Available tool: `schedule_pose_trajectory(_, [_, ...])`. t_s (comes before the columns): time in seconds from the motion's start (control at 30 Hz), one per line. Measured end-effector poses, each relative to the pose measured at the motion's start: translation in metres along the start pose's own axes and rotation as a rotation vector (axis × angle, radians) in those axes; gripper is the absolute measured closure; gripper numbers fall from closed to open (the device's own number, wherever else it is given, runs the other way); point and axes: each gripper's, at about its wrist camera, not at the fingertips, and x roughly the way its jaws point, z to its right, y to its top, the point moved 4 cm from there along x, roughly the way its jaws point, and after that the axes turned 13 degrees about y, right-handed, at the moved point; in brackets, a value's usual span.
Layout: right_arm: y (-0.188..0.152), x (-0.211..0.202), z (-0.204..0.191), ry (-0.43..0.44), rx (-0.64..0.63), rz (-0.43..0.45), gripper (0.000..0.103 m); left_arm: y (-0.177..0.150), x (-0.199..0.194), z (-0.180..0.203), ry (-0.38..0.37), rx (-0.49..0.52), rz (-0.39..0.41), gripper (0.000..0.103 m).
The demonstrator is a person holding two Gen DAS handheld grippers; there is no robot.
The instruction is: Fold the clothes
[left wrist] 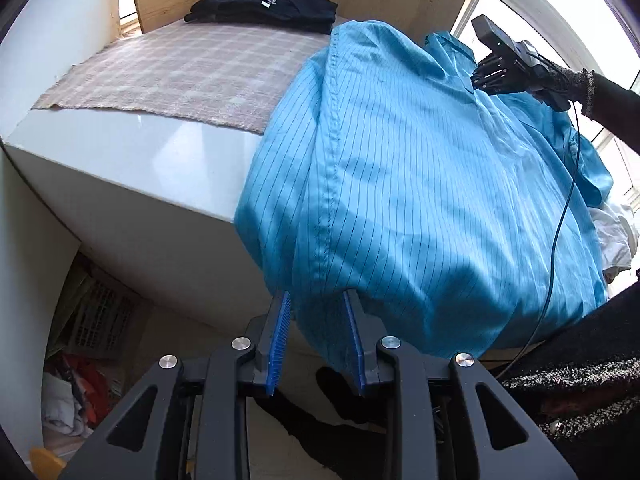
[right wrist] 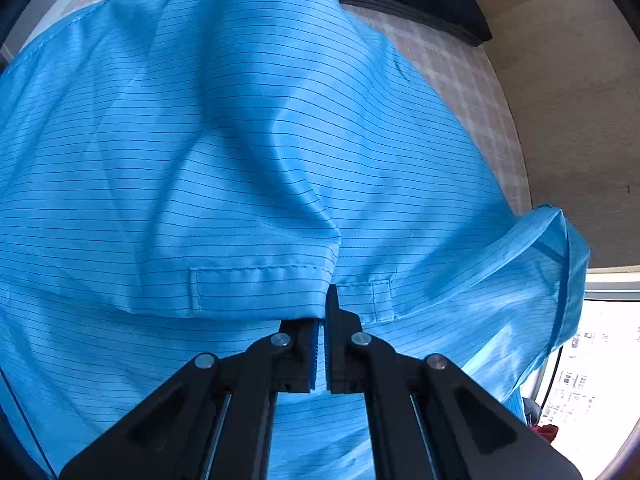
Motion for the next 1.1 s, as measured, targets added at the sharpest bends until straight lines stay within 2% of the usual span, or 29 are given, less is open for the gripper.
schedule_pose_trajectory(0.07, [0.001, 0.0, -0.003, 0.007, -0.004, 0.013, 0.101, 0.004, 0.002, 0.0, -0.023, -0.02, -0.002, 0.08])
schedule_pose_trajectory(0.1, [0.003, -0.001, -0.003, 0.013, -0.003, 0.023, 0.101, 0.005, 0.003, 0.0, -0.025, -0.021, -0.004, 0.094])
schedule_pose_trajectory(0.13, [0.005, -0.002, -0.003, 0.019, -0.003, 0.034, 0.101, 0.005, 0.004, -0.001, -0.022, -0.018, -0.009, 0.099])
schedule_pose_trajectory(0.3, [0.008, -0.004, -0.009, 0.023, -0.048, 0.032, 0.095, -0.004, 0.001, -0.018, 0.031, -0.043, -0.053, 0.099])
schedule_pose_trajectory(0.4, [-0.003, -0.016, -0.003, 0.032, -0.053, 0.039, 0.081, -0.008, -0.01, -0.03, 0.063, -0.038, -0.086, 0.093])
schedule_pose_trajectory(0.5, [-0.017, -0.043, 0.01, 0.058, 0.005, 0.118, 0.072, 0.006, -0.029, -0.039, 0.128, -0.005, -0.083, 0.096])
schedule_pose_trajectory(0.57, [-0.023, -0.062, 0.031, 0.075, 0.088, 0.194, 0.072, 0.032, -0.044, -0.039, 0.147, 0.007, -0.045, 0.096])
schedule_pose_trajectory(0.7, [-0.03, -0.068, 0.097, 0.065, 0.367, 0.274, 0.072, 0.117, -0.049, -0.003, 0.088, 0.103, 0.068, 0.096])
schedule_pose_trajectory(0.87, [-0.018, -0.043, 0.17, 0.169, 0.6, 0.317, 0.071, 0.226, -0.003, 0.069, -0.03, 0.279, 0.142, 0.093])
schedule_pose_trajectory(0.97, [-0.004, -0.031, 0.203, 0.233, 0.685, 0.345, 0.07, 0.275, 0.04, 0.104, -0.093, 0.347, 0.123, 0.092])
schedule_pose_trajectory(1.1, [0.016, -0.02, 0.225, 0.245, 0.718, 0.292, 0.067, 0.308, 0.089, 0.126, -0.128, 0.407, 0.068, 0.093])
